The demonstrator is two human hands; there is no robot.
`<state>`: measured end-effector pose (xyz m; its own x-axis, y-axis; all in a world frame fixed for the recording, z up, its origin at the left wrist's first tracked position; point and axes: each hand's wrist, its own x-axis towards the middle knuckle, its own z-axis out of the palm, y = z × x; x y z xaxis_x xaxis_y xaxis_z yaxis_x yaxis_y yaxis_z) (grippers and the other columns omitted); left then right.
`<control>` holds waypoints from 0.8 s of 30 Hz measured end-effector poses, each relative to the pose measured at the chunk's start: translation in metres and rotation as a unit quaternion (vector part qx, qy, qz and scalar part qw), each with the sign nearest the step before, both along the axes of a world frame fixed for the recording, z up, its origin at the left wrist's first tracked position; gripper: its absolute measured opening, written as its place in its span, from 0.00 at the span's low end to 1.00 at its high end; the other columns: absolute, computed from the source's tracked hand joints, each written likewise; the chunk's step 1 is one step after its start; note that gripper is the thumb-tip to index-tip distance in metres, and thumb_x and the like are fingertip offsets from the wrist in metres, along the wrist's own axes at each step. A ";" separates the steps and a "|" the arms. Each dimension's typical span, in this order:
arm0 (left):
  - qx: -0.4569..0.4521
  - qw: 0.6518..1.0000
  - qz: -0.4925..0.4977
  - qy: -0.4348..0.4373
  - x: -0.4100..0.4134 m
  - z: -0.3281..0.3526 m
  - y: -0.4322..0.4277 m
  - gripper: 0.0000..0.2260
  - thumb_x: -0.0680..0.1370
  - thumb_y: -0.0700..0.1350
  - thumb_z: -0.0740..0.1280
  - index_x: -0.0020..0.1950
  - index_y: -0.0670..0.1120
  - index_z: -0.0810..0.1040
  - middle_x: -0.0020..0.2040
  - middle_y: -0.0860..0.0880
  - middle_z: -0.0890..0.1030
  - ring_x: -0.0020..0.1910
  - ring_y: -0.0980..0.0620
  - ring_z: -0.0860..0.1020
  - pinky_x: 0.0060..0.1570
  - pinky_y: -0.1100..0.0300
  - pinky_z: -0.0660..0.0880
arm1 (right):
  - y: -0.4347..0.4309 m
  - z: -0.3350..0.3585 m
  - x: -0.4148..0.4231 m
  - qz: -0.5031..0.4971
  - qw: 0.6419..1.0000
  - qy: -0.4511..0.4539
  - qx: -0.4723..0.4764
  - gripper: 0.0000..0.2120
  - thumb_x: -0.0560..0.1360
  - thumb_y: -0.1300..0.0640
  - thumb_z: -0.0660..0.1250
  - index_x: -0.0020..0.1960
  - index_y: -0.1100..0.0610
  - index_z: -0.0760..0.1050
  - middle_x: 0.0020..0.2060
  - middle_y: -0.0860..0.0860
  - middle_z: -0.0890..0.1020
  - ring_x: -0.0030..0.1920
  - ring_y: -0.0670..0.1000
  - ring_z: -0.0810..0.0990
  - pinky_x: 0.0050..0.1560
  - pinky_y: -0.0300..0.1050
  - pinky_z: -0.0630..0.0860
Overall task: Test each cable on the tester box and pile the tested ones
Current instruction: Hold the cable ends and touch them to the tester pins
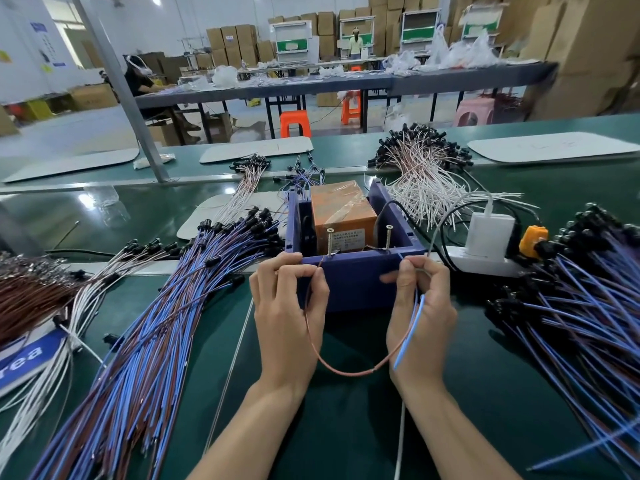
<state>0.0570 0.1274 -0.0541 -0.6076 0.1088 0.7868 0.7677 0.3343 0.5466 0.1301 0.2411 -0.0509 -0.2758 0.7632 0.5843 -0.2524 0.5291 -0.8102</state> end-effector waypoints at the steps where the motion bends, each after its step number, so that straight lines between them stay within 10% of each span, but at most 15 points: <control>1: 0.000 1.000 0.000 0.000 0.000 0.000 0.000 0.03 0.80 0.45 0.68 0.51 0.47 0.77 0.58 0.51 0.73 0.59 0.52 0.70 0.61 0.67 0.65 | 0.000 0.000 0.000 0.002 1.000 0.002 0.001 0.03 0.84 0.54 0.60 0.51 0.48 0.70 0.38 0.42 0.83 0.41 0.37 0.80 0.43 0.23 0.68; 24: -0.014 0.999 0.035 0.005 0.005 0.016 0.004 0.05 0.80 0.47 0.67 0.50 0.47 0.79 0.50 0.50 0.74 0.51 0.46 0.72 0.58 0.69 0.61 | 0.002 -0.003 -0.002 0.008 1.000 0.018 -0.008 0.04 0.82 0.45 0.60 0.49 0.39 0.70 0.40 0.40 0.82 0.42 0.39 0.80 0.43 0.23 0.68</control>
